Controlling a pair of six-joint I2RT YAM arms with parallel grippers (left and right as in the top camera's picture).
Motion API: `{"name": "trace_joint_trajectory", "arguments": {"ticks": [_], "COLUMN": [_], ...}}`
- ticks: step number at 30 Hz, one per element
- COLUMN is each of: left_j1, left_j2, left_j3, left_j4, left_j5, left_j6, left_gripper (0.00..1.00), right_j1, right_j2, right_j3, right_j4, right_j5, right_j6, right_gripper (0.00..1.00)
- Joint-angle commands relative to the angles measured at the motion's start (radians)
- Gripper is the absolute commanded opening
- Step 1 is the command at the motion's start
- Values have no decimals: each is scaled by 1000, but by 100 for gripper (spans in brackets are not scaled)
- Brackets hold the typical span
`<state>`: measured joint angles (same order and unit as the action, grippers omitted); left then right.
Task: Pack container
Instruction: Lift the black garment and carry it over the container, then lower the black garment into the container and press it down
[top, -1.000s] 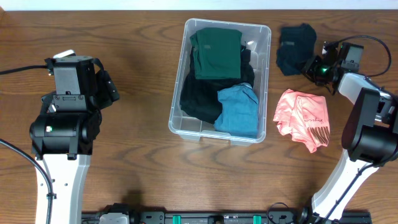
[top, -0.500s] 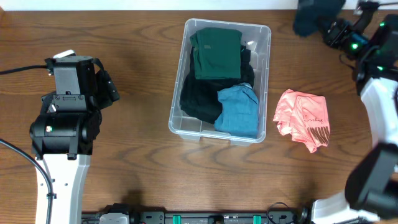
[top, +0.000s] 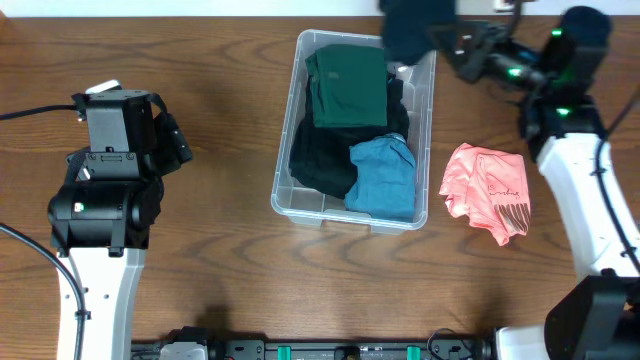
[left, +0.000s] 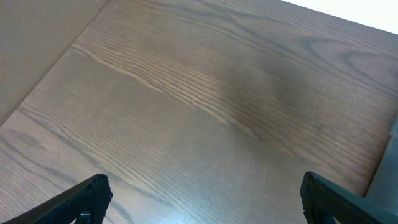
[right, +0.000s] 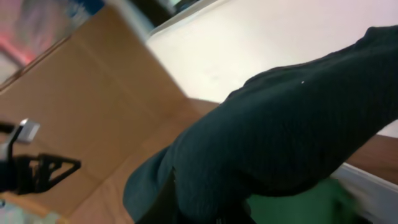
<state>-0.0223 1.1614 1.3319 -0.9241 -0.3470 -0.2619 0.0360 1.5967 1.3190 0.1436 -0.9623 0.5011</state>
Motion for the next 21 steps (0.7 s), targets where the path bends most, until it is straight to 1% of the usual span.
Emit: {"name": "trace_joint_trajectory", "arguments": {"ticks": [1, 5, 9, 12, 17, 21], "left_j1": [4, 4, 4, 4, 4, 4], "left_j2": [2, 2, 2, 2, 2, 2], "left_j3": [-2, -2, -2, -2, -2, -2], "left_j4": [-3, -3, -3, -3, -3, -3], "left_j5": [-13, -13, -13, -13, -13, -13], "left_j6": [-5, -5, -5, -5, -5, -5], "left_gripper": [98, 98, 98, 98, 98, 98], "right_j1": [74, 148, 217, 270, 362, 428], "right_j2": [5, 18, 56, 118, 221, 251], "right_j3": [8, 8, 8, 8, 8, 8], "right_j4": [20, 2, -74, -121, -213, -292], "right_j5": [75, 171, 317, 353, 354, 393], "right_j6": [-66, -114, -118, -113, 18, 108], "right_gripper": [1, 1, 1, 1, 1, 1]}}
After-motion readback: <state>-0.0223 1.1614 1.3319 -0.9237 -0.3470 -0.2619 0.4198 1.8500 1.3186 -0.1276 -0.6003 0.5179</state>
